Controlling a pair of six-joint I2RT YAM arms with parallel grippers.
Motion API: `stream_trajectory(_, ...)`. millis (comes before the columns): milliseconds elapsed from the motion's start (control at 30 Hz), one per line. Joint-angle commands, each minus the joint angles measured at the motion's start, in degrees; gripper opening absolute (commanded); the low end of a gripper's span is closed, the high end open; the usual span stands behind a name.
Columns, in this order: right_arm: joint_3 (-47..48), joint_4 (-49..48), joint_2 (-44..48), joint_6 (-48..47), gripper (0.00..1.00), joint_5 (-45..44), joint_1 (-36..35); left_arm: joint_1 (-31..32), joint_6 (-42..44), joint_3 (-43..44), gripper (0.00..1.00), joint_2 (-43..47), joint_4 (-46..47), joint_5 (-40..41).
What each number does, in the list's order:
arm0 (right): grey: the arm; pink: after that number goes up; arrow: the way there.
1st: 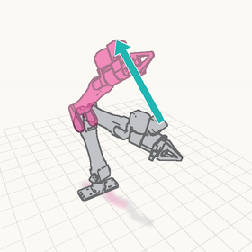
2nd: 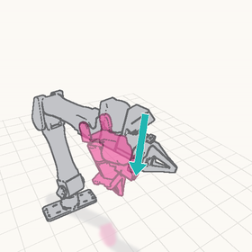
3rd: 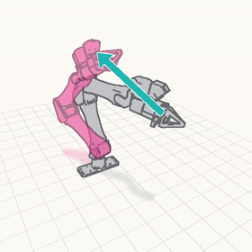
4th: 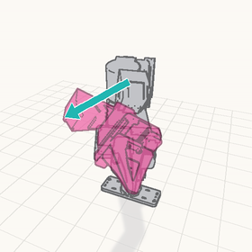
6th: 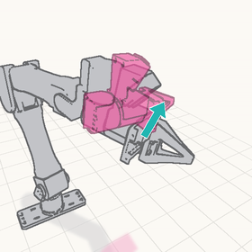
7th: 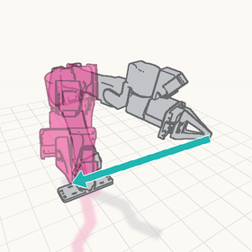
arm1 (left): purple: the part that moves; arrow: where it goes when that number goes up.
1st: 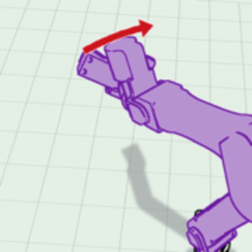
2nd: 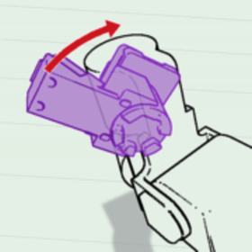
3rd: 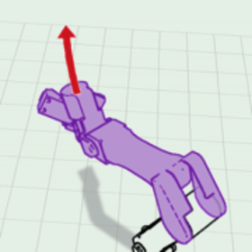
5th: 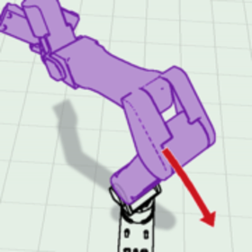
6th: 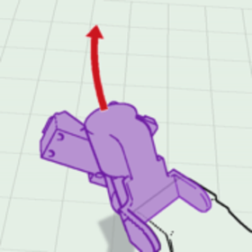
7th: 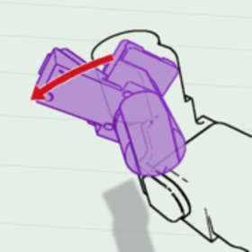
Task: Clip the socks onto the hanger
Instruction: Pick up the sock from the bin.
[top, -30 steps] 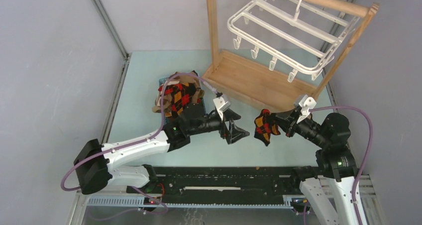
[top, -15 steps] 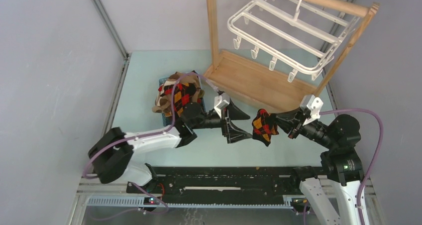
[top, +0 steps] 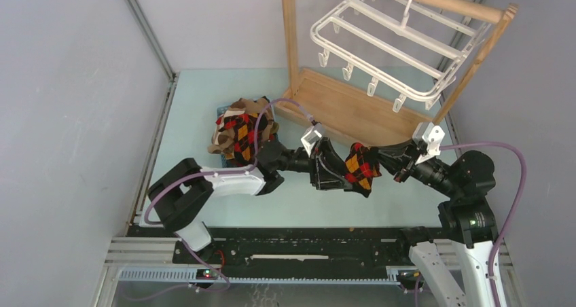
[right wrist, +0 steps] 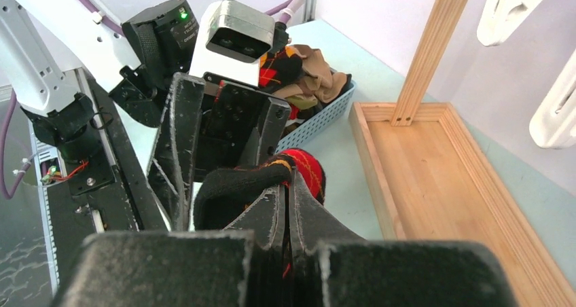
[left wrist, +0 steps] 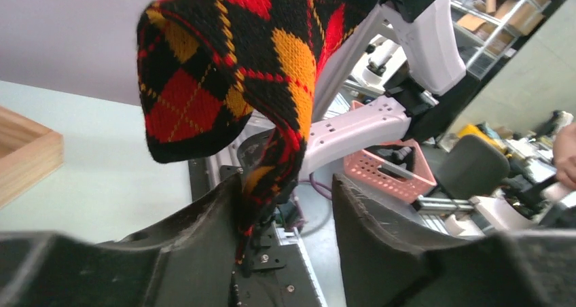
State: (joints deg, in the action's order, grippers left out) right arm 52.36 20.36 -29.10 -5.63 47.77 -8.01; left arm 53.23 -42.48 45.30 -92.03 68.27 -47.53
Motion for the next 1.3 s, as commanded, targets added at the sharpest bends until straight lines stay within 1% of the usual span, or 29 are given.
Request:
stream_trajectory(0,2.74,-2.03,-1.09,0.02,0.00,-1.74,0.19,0.20,-8.43,5.59,0.46,-3.59,7.53,-4.99)
stream_trajectory(33,2.74,-2.07,-1.20,-0.10,0.00,-1.94,0.19,0.22,-9.93,6.46,0.39,-4.52,8.54,-5.72)
stream_trajectory(100,2.83,-1.86,-1.30,-0.40,0.00,-2.99,0.19,0.25,-13.07,7.65,0.28,-6.25,10.49,-6.81)
stream_trajectory(133,2.96,-1.57,-1.34,-0.75,0.00,-3.66,0.19,0.21,-14.00,7.89,0.25,-6.63,11.37,-7.04)
stream_trajectory(267,3.72,-0.63,-1.29,-2.02,0.00,-5.50,0.28,0.05,-14.12,6.85,0.21,-6.33,10.95,-7.01)
stream_trajectory(367,3.96,-0.71,-1.39,-2.38,0.00,-5.98,0.28,-0.30,-14.47,5.73,0.20,-5.87,10.81,-6.84)
stream_trajectory(467,3.98,-0.95,-1.38,-2.51,0.00,-6.11,0.36,-0.58,-14.13,4.46,0.31,-4.84,10.77,-5.79)
stream_trajectory(500,3.94,-0.94,-1.41,-2.52,0.00,-6.03,0.36,-0.59,-13.86,4.19,0.33,-4.49,10.75,-5.68)
stream_trajectory(533,3.97,-1.02,-1.42,-2.50,0.00,-5.94,0.36,-0.56,-13.78,4.13,0.34,-4.24,10.62,-5.69)
stream_trajectory(600,3.97,-1.11,-1.53,-2.52,0.00,-5.85,0.32,-0.59,-14.07,4.30,0.33,-4.28,10.50,-5.96)
stream_trajectory(733,3.97,-1.17,-1.57,-2.87,0.00,-6.99,0.33,-0.56,-15.34,5.02,0.19,-4.88,11.18,-6.75)
stream_trajectory(767,3.96,-1.20,-1.55,-2.96,0.00,-7.70,0.36,-0.56,-15.47,5.06,0.14,-4.91,11.18,-6.78)
stream_trajectory(800,3.98,-1.20,-1.42,-3.10,0.00,-8.34,0.35,-0.56,-15.52,5.06,0.04,-4.89,11.24,-6.79)
stream_trajectory(833,3.98,-1.16,-1.48,-3.31,0.00,-9.22,0.36,-0.58,-15.64,4.94,0.01,-4.80,11.26,-6.72)
stream_trajectory(1000,3.98,-0.39,-1.13,-5.04,0.00,-10.74,0.35,-0.95,-16.60,4.11,0.00,-3.76,11.11,-6.00)
stream_trajectory(1067,3.96,1.19,-1.32,-6.99,0.00,-11.25,0.28,-1.67,-19.93,4.14,0.00,-3.52,11.16,-5.51)
stream_trajectory(1133,3.85,4.87,-1.48,-10.68,0.04,-13.10,0.12,-3.00,-25.21,4.60,0.00,-3.76,11.16,-5.66)
stream_trajectory(1267,2.13,11.48,-0.62,-18.61,0.14,-15.97,0.10,-5.48,-39.46,6.14,0.00,-5.85,11.44,-6.97)
